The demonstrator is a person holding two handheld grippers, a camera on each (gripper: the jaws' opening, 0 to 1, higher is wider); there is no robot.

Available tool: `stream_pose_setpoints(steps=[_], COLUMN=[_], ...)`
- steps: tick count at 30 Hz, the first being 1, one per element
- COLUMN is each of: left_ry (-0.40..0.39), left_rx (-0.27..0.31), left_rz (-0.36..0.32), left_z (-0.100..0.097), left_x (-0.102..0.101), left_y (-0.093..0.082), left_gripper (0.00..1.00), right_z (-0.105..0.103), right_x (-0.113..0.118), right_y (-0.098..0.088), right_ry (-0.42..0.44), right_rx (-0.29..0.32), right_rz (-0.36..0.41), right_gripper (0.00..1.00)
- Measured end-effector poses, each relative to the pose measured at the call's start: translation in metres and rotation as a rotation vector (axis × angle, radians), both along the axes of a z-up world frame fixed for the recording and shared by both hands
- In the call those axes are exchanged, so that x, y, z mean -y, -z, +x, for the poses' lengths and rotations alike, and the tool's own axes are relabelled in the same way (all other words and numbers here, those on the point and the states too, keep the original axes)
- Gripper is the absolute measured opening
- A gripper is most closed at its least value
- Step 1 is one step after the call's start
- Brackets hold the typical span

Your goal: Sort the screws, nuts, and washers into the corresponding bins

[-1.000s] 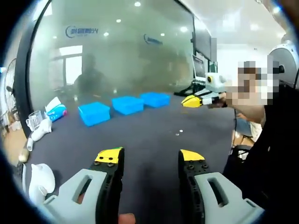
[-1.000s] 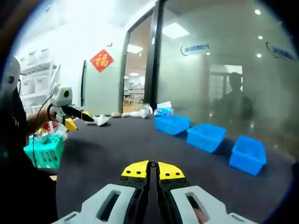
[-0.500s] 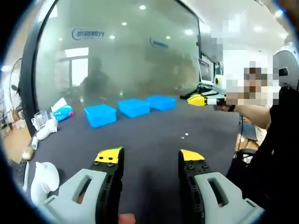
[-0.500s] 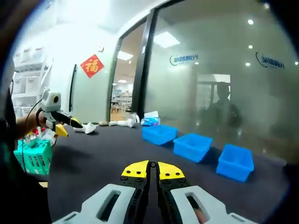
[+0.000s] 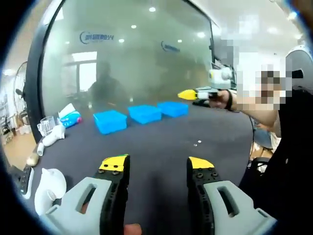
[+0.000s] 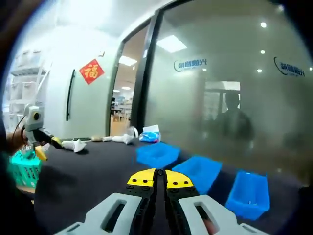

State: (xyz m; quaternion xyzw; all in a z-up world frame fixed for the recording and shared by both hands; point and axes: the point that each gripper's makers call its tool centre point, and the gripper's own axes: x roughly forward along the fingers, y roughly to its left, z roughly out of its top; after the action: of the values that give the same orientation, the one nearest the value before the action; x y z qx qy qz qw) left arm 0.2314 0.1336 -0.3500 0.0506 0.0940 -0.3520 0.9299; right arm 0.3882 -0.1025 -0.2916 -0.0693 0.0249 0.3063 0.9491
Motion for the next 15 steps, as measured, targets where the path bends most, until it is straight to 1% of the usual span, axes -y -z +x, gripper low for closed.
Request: stream_pose_setpoints(steps=[1,3,7,12,15], left_ry=[0.0,0.002,0.008,0.007,0.003], left_rx=[0.001,0.0,0.0,0.001,0.0], left_rz=[-0.002,-0.005,-0.004,-0.011,-0.009], left_z=[0.0,-0.001,-0.001,-0.001,0.0], left_x=[0.0,0.0,0.001,0.0,-0.001], left_y=[0.0,0.0,0.0,0.0,0.001], left_gripper=[0.45,0.45,0.45,0.45,0.45], right_z=[0.009,0.024,0.06,0.099,0.115], right_x=[0.0,0.0,0.005,0.007,0.005], right_y=[-0.001,-0.001,-0.002,0.003,0.007], right_ry=[0.002,0.011,0.051,0.082,0.092], right_rx=[-0.015,-0.029,-0.039,-0.07,-0.077], right_rz=[0.018,0.018,-0.006,-0.022,-0.045], right_gripper=[0.03,0.03,0.03,0.03,0.03])
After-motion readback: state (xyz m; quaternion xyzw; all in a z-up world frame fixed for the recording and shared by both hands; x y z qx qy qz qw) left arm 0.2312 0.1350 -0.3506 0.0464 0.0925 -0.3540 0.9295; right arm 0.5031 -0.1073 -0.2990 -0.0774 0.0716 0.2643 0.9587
